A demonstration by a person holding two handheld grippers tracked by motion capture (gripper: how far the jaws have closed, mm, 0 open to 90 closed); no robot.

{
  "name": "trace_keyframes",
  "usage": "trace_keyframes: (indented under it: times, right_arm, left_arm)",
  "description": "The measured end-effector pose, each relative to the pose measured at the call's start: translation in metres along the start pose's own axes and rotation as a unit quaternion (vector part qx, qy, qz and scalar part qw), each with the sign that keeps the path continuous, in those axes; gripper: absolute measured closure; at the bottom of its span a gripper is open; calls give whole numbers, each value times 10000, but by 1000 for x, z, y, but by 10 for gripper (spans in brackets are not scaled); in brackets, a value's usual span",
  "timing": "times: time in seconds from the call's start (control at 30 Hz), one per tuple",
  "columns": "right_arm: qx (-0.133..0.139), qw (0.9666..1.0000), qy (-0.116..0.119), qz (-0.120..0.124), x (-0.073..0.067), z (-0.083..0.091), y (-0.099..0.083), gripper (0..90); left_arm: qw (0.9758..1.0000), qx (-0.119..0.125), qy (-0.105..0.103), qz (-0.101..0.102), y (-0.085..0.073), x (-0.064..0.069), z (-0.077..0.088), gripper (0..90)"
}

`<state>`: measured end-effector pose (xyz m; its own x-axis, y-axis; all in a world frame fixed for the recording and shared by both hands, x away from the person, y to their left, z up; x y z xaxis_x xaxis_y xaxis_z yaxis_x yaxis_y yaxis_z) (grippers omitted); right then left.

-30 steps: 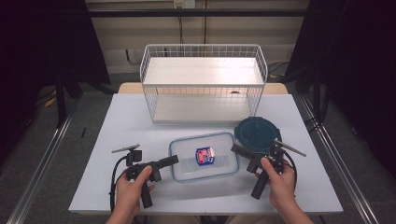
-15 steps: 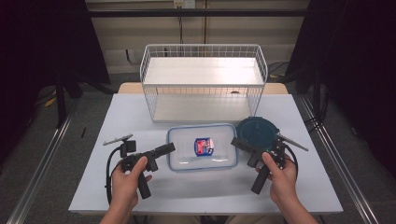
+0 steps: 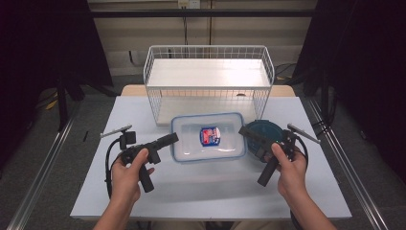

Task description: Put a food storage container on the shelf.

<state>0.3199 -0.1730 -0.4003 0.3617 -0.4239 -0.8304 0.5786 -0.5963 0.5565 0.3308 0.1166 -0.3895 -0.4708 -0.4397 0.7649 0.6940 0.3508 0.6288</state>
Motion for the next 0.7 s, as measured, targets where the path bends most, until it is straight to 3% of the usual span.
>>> trace_keyframes:
  times: [0.33, 0.7]
  right_arm:
    - [311, 9995, 77, -11, -7, -7, 21, 579]
    - [575, 9981, 77, 197, -20, -20, 48, 584]
  left_arm:
    - [9999, 140, -96, -27, 22, 9, -11, 568]
    - [9996, 177, -210, -5, 38, 13, -21, 561]
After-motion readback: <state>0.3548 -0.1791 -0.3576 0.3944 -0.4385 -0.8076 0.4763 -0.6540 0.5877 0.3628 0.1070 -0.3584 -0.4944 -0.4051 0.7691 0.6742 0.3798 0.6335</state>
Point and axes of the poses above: each handheld gripper's, and its own axes: z roughly backward along the jaws, y roughly out of its top, x roughly to its right, the point moved 7 cm from there along -z, roughly forward along the jaws, and after that the axes turned 3 degrees about x, right-handed, at the moved point
